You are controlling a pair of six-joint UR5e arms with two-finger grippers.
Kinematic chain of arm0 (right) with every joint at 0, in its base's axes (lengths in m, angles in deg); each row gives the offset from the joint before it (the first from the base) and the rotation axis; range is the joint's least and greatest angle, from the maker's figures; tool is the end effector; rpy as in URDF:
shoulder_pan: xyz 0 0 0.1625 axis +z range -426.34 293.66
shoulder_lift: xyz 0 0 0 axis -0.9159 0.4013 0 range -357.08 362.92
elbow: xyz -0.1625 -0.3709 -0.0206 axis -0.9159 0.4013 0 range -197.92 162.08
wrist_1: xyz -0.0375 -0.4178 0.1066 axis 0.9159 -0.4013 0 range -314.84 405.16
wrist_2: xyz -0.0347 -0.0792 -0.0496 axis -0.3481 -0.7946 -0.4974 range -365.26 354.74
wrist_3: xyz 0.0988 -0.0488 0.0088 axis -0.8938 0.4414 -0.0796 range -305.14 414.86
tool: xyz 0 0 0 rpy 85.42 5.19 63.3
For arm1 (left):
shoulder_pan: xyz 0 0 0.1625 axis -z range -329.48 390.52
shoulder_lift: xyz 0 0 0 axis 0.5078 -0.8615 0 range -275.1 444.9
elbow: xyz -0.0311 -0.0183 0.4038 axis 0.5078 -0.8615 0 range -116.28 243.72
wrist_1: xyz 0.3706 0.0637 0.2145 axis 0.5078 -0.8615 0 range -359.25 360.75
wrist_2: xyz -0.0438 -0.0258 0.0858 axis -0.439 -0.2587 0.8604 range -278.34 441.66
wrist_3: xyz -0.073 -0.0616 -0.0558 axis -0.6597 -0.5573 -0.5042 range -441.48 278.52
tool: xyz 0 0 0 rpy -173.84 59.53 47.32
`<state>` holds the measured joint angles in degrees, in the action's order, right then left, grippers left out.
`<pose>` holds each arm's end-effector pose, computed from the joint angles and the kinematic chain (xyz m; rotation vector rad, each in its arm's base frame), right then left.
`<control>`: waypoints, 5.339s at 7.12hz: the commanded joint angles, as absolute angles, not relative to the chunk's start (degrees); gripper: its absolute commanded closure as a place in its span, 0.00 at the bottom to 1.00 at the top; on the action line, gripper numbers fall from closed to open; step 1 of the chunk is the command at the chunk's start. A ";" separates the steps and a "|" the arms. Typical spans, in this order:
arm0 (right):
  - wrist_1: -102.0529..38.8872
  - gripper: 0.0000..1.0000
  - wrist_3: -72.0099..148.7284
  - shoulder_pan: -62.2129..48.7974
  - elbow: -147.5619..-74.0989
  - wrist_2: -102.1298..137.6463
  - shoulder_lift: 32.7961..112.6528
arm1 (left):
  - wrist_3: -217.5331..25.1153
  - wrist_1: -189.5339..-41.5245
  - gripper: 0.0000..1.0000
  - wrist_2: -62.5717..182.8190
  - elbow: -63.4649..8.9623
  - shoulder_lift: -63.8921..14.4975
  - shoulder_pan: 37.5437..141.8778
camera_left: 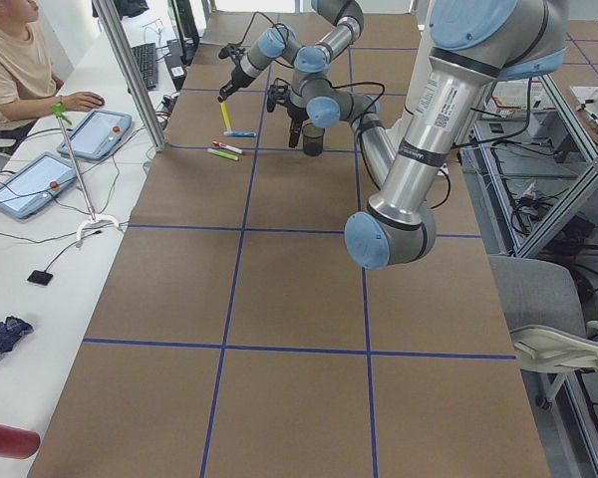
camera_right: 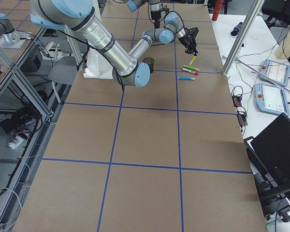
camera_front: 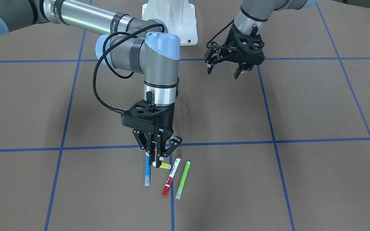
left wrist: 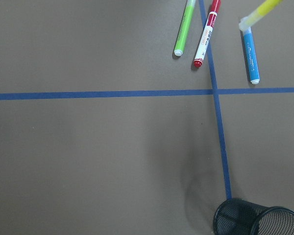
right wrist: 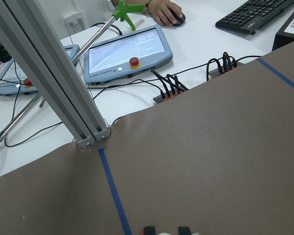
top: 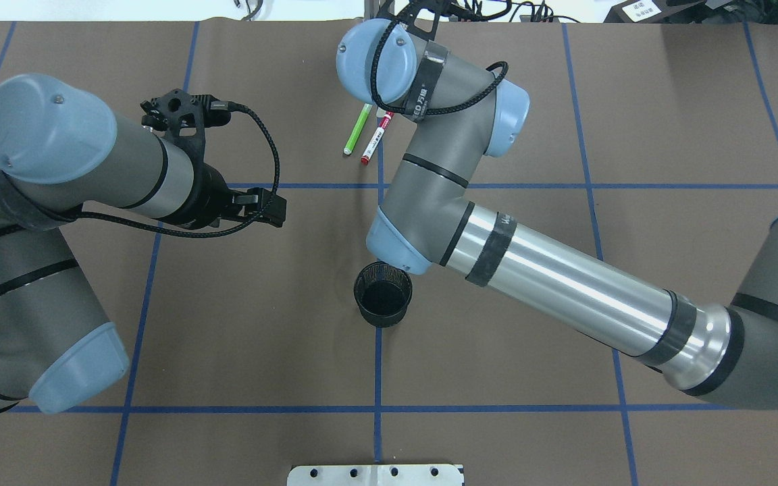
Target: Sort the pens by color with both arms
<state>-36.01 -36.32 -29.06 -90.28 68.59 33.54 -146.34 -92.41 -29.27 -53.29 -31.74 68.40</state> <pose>-0.5384 -0.6160 0.0854 0.5350 -0.7707 0.7470 0.3899 -0.4221 0.1663 0.2266 1.0088 -0.0213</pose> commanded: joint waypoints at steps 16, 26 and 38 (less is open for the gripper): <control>-27.87 1.00 -31.71 -33.91 -67.85 70.15 20.41 | -128.76 -92.41 0.01 -36.73 -58.71 -20.31 79.56; -27.79 0.02 -30.40 -32.51 -69.50 70.75 20.14 | -129.55 -92.41 0.01 -36.64 -58.28 -20.57 79.47; -43.08 0.01 40.20 2.09 -113.01 118.01 72.04 | -76.08 -73.08 0.01 -48.33 -41.43 -18.38 114.24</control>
<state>-43.06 31.79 -2.63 -111.82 113.77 66.17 -81.88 -73.24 -47.84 -45.03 -19.37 110.18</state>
